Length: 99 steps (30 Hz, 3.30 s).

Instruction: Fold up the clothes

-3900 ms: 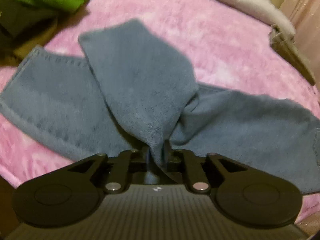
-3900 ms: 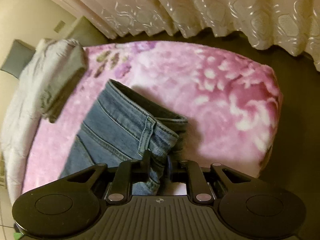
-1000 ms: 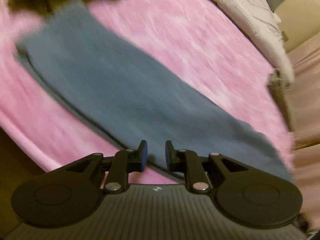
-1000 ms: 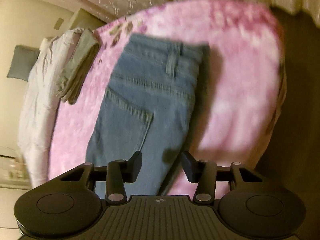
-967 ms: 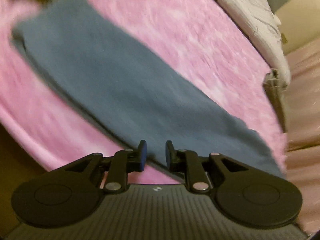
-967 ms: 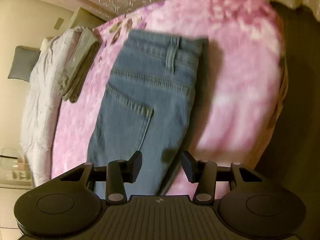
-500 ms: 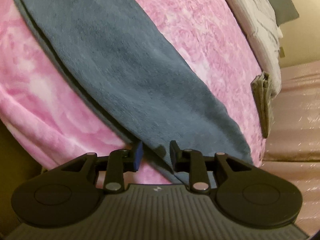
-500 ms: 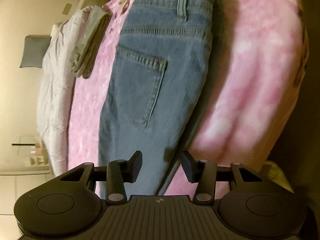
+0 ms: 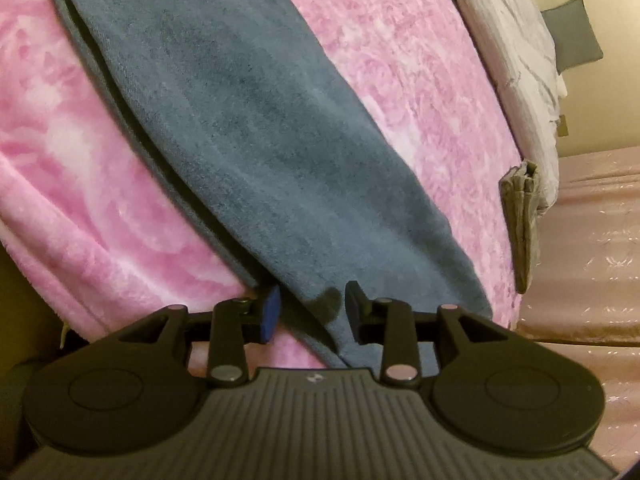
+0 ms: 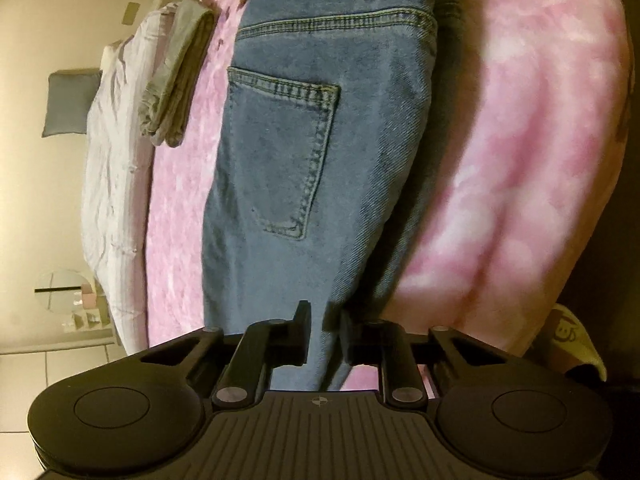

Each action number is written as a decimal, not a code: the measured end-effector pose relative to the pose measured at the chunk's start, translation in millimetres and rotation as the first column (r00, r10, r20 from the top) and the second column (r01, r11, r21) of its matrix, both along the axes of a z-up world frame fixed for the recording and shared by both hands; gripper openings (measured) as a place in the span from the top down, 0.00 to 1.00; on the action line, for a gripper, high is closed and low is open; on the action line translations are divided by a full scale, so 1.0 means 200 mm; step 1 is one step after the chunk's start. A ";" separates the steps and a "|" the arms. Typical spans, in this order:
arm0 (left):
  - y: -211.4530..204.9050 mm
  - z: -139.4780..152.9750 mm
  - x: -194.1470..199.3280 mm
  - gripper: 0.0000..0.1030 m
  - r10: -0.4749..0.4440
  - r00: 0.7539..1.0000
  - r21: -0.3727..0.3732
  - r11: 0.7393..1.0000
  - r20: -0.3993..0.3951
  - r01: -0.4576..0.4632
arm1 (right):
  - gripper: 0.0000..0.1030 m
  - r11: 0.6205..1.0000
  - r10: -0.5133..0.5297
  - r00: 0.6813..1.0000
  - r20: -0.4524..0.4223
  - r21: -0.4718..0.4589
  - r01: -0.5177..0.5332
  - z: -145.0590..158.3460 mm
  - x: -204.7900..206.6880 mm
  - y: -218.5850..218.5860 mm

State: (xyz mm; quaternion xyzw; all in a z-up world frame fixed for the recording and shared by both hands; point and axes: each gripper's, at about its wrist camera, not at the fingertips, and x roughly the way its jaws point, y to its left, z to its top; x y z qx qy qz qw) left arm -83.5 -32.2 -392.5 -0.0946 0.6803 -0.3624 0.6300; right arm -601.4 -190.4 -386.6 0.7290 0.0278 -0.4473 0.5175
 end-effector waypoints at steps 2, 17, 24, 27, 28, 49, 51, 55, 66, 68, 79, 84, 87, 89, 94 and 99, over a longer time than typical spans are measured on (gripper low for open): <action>0.00 0.02 0.01 0.97 -0.001 0.999 -0.010 1.000 0.041 0.001 | 0.99 1.000 0.009 1.000 -0.028 -0.009 -0.009 0.01 0.00 0.00; -0.18 0.13 -0.16 0.94 -0.478 0.812 0.190 0.878 0.334 0.439 | 0.68 0.974 0.211 0.929 -0.304 -0.017 -0.227 0.10 0.08 -0.05; -0.51 0.25 -0.21 0.86 -0.599 0.729 0.089 0.789 0.331 0.608 | 0.38 0.986 0.017 0.838 -0.545 -0.129 -0.104 0.26 -0.20 -0.13; -0.81 0.23 -0.25 0.75 -0.629 0.691 0.007 0.741 0.355 0.671 | 0.38 0.981 -0.088 0.796 -0.599 -0.193 -0.036 0.30 -0.34 -0.22; -0.92 0.22 -0.28 0.73 -0.643 0.669 -0.011 0.718 0.373 0.696 | 0.38 0.976 -0.110 0.780 -0.616 -0.214 -0.030 0.31 -0.38 -0.26; -1.76 -0.11 -0.56 1.00 -0.811 0.452 -0.122 0.440 0.371 0.890 | 0.38 0.929 0.125 0.803 -0.583 -0.216 -0.301 0.10 -0.39 -0.64; -1.69 -0.05 -0.59 0.99 -0.746 0.427 -0.122 0.429 0.511 0.895 | 0.38 0.923 0.143 0.742 -0.655 -0.182 -0.339 0.09 -0.35 -0.65; -1.67 -0.18 -0.78 0.99 -0.750 0.232 0.089 0.361 0.619 0.928 | 0.38 0.921 0.144 0.666 -0.732 -0.146 -0.361 0.05 -0.28 -0.65; -1.32 0.08 -0.50 0.98 -0.684 0.375 0.004 0.483 0.626 0.875 | 0.38 0.830 0.030 0.435 -0.900 -0.221 -0.513 0.26 0.12 -0.49; -1.27 -0.02 -0.52 0.93 -0.717 0.291 0.087 0.439 0.633 0.894 | 0.38 0.771 0.042 0.413 -0.910 -0.233 -0.592 0.23 0.24 -0.47; -1.24 -0.05 -0.15 0.89 -0.593 0.400 0.117 0.646 0.698 0.754 | 0.28 0.794 0.029 0.418 -0.908 -0.233 -0.561 0.10 0.24 -0.34; -1.02 0.03 -0.23 0.89 -0.590 0.280 0.139 0.565 0.757 0.813 | 0.28 0.715 0.000 0.456 -0.890 -0.319 -0.622 0.14 0.46 -0.18; -0.81 0.01 -0.25 0.89 -0.581 0.266 0.118 0.539 0.769 0.834 | 0.28 0.691 0.023 0.463 -0.886 -0.320 -0.648 0.04 0.59 -0.07; -0.61 -0.03 -0.24 0.88 -0.563 0.261 0.116 0.546 0.784 0.830 | 0.28 0.675 0.028 0.455 -0.890 -0.319 -0.665 -0.02 0.64 0.04; -0.06 -0.04 -0.07 0.87 -0.449 0.394 0.071 0.727 0.802 0.683 | 0.28 0.655 0.039 0.442 -0.896 -0.311 -0.689 -0.04 0.74 0.42; 0.24 0.08 0.09 0.86 -0.337 0.492 0.000 0.825 0.803 0.565 | 0.28 0.606 0.060 0.529 -0.846 -0.390 -0.693 0.09 0.86 0.61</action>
